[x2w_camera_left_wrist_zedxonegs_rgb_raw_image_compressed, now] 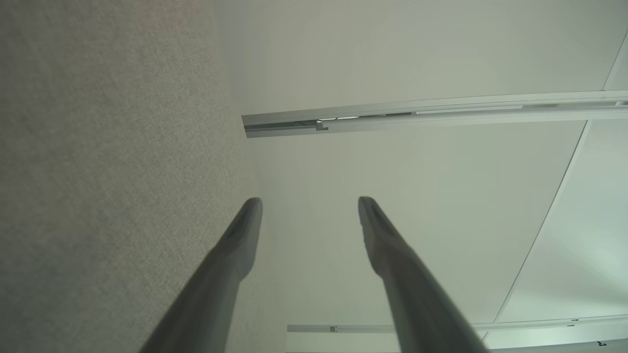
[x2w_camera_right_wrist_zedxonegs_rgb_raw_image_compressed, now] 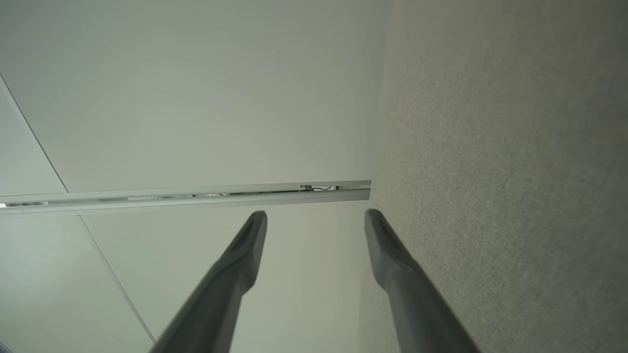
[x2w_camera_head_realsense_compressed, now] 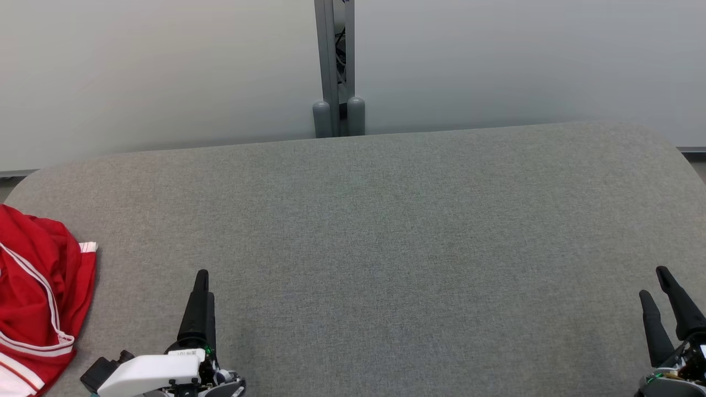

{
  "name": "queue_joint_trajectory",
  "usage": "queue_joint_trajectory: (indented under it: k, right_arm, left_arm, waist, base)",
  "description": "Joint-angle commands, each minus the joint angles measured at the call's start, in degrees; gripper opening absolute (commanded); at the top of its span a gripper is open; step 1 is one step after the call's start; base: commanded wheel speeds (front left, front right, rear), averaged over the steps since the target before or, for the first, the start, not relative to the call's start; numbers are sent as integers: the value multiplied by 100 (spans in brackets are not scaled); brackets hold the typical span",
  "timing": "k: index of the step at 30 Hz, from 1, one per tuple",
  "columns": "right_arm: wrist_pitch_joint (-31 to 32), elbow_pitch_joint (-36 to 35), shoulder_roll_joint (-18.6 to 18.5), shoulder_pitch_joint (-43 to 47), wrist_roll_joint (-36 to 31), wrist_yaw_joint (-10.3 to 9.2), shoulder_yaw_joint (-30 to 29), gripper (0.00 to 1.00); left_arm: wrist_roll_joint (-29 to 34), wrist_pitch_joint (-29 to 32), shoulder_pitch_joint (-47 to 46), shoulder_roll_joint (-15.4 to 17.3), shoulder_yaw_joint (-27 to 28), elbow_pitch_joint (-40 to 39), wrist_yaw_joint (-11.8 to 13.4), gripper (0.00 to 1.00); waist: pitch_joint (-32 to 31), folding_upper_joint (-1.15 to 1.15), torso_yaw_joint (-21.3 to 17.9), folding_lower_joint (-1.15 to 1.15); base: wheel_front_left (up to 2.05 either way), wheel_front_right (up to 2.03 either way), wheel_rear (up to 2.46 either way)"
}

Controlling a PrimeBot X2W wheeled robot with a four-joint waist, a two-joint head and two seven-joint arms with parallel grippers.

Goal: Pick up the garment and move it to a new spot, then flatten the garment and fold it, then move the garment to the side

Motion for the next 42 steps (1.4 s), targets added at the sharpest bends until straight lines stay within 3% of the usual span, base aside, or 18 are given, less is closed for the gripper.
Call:
queue_joint_trajectory:
  k: [1, 14, 27, 42]
  right_arm:
    - [-102, -155, -92, -105, -59, 12, 91, 100]
    - [-717, -332, -139, -158, -622, 14, 563, 100]
    - [-1206, -627, -148, -374, -1756, 17, 938, 100]
    - [-1734, -1490, -168, -547, -3893, 20, 1406, 100]
  left_arm:
    - [22, -22, -154, 6, 69, -129, -2, 100]
    - [277, -137, -133, 11, 466, -287, -3, 100]
    - [703, -230, -213, 15, 1064, -354, -5, 100]
    - [2046, -329, -232, 20, 1425, -902, -6, 100]
  waist:
    - [-1, 0, -2, 0]
    - [-5, 0, -1, 0]
    - [-4, 0, 9, 0]
    - [37, 0, 25, 0]
  base:
    - [0, 0, 0]
    - [0, 0, 0]
    - [0, 0, 0]
    - [0, 0, 0]
